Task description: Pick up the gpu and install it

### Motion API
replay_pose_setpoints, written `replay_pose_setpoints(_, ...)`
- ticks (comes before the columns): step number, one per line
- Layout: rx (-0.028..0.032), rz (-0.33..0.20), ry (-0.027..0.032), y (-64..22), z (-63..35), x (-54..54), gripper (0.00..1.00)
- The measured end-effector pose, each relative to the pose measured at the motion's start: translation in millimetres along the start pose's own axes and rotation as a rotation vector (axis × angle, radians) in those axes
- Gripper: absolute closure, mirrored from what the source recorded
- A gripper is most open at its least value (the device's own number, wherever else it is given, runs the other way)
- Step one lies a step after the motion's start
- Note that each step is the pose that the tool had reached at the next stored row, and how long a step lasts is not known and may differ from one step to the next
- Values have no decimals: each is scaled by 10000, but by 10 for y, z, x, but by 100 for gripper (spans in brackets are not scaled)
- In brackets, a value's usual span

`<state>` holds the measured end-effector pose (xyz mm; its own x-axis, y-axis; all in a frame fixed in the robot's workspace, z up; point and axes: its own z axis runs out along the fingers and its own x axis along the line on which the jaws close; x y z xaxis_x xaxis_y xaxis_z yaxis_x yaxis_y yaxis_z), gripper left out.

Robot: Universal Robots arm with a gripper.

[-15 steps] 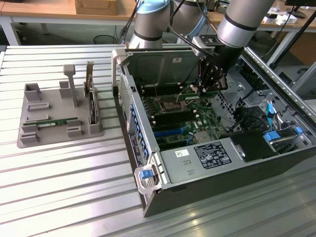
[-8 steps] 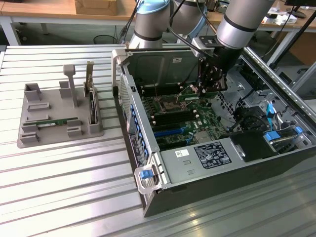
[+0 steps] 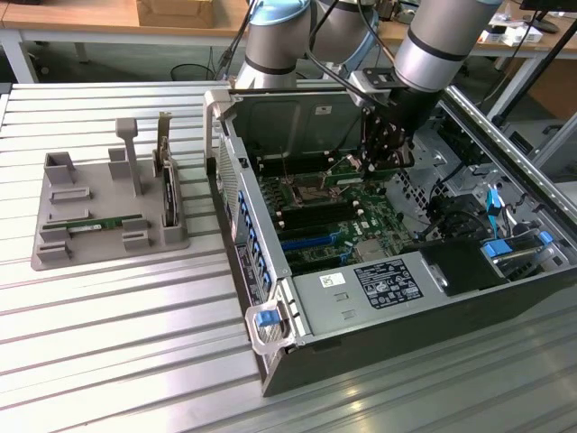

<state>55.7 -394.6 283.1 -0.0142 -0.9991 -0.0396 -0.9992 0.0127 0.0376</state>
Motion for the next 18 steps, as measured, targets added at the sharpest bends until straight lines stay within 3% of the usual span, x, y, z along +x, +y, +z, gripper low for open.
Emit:
replay_pose_setpoints(7,0,1,1,17,37,19,88)
replay_pose_setpoints(14,0,-1,1,127,79,180,88)
replay_pose_setpoints(18,-2,-53,4,309,129,215,88)
